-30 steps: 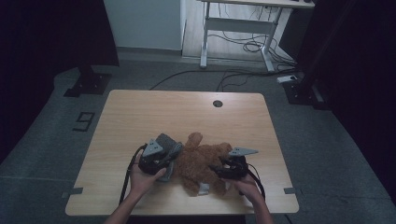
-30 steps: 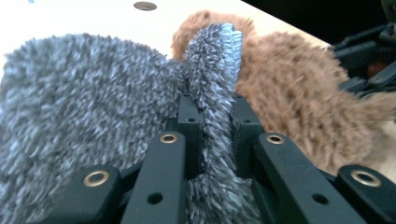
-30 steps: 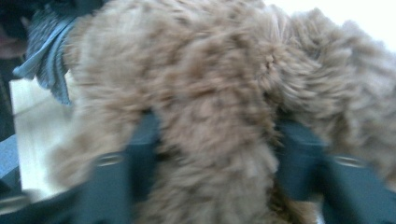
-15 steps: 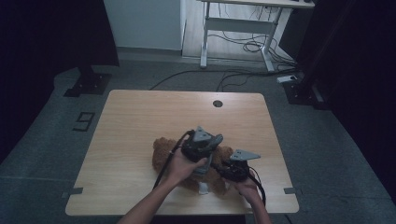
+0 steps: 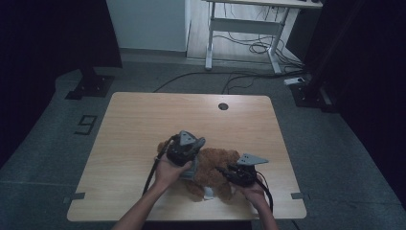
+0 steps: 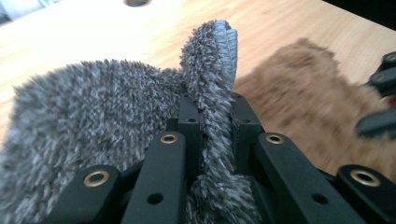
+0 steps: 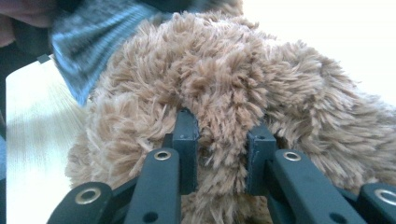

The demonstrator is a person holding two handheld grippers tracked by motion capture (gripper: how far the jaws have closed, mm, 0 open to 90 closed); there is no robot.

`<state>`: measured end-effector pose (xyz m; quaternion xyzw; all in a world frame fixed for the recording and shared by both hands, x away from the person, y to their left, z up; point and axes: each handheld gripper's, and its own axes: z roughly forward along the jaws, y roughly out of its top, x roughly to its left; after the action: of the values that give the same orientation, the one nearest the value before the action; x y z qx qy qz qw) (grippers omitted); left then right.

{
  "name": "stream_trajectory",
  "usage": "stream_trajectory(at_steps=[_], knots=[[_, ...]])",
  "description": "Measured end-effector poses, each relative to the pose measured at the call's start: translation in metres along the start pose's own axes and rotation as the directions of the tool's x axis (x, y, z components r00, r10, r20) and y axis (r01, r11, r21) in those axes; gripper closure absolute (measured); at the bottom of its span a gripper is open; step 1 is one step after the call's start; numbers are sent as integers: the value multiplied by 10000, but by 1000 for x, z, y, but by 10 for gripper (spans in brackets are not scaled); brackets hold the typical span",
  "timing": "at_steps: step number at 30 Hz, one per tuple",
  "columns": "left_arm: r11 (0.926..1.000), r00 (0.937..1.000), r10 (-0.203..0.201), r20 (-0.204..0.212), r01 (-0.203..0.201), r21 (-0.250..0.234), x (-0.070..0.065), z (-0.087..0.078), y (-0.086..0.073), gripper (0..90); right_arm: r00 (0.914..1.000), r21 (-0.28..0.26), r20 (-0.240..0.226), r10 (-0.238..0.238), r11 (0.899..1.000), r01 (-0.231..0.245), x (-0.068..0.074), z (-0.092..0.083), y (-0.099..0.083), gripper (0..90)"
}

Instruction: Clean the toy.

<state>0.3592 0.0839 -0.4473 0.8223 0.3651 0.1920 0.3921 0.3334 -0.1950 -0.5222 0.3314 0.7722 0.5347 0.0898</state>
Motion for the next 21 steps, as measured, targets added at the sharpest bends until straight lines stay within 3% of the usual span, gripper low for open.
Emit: stream_trajectory(at_steps=[2,6,11,16,18,21], knots=[[10000,9986,-90,-515,89,-27,16,-12,-8,783,9999,-23,-53,90,10000,-90,-1,0,-1,713],[9922,9923,-1236,-86,1234,-167,50,-22,-33,785,9995,-77,-156,265,9996,-266,-3,0,-1,712],[9883,9882,-1509,-280,1502,-258,63,-27,-47,791,9994,-85,-121,311,9995,-312,-2,0,-1,712],[9796,9788,-2010,-382,2009,-59,75,-25,-61,791,9991,-116,-166,392,9992,-394,-4,0,-2,712],[9725,9722,-2323,-281,2327,120,79,-21,-69,791,9989,-139,-175,427,9990,-429,-5,0,-2,712],[9677,9698,-2410,-368,2430,677,82,-11,-80,791,9987,-155,-190,474,9987,-477,-5,0,-3,712]])
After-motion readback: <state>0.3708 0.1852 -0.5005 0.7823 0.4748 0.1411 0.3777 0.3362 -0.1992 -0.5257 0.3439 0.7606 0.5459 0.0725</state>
